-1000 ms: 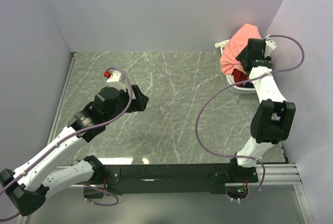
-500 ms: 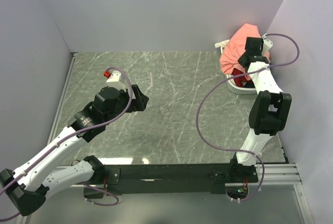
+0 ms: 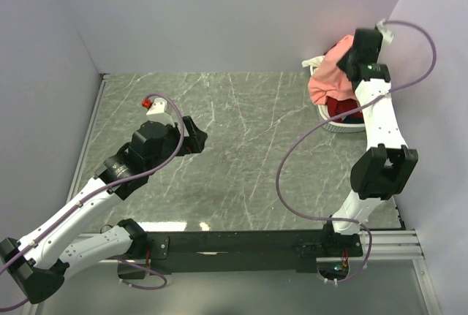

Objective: Fold and stack the t-shirts
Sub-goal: Grab the tshirt from the pile, then move the tshirt to the center of the board

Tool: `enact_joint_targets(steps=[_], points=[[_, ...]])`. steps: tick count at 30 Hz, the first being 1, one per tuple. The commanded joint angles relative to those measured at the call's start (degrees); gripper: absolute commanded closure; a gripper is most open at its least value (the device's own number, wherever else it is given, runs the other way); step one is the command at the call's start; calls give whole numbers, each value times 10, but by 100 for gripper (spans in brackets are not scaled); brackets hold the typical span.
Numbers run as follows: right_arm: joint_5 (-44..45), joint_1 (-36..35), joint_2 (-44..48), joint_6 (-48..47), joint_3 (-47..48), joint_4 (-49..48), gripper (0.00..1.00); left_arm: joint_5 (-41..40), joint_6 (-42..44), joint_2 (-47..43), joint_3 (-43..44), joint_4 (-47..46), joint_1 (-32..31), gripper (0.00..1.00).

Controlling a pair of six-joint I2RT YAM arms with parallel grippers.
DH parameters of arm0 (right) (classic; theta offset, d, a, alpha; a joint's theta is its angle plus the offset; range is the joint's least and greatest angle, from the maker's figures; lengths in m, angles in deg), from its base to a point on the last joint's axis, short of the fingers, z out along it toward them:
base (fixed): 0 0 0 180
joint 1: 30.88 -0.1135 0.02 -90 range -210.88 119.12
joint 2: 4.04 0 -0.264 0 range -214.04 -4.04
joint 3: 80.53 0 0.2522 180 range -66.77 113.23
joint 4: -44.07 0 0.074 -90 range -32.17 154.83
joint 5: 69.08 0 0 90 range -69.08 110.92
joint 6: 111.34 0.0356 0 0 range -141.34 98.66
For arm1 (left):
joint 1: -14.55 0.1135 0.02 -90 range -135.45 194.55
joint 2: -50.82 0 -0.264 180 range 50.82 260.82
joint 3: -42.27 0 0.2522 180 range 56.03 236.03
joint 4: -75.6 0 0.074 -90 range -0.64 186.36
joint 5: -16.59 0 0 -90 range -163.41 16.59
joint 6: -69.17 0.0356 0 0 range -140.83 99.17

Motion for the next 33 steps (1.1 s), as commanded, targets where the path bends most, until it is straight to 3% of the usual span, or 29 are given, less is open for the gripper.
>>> enact_joint_targets(steps=[1, 6, 9, 14, 20, 23, 27, 30, 31, 33], points=[[-23, -63, 75, -20, 124, 32, 100, -21, -15, -3, 33, -33, 3, 1], [-26, -164, 79, -40, 283, 93, 100, -35, -26, 0, 42, -48, 5, 2], [-43, -229, 95, -43, 331, 83, 100, -43, -26, -1, 50, -52, 8, 2], [-113, -302, 161, -17, 305, -21, 100, -61, -23, -7, 57, -52, 13, 2], [-126, -317, 188, -2, 269, -61, 100, -68, -27, -22, 47, -55, 20, 2], [-101, -314, 219, -7, 190, -67, 100, -66, -32, -27, 30, -54, 22, 2], [-95, -286, 278, 18, -42, -120, 100, -71, -38, -31, 5, -50, 25, 2], [-135, -225, 297, 60, -184, -153, 100, -76, -43, -36, -17, -42, 26, 3], [-152, -203, 297, 81, -215, -162, 97, -77, -44, -37, -23, -40, 27, 4], [-201, -146, 273, 93, -277, -168, 81, -72, -49, -43, -45, -39, 27, 6]])
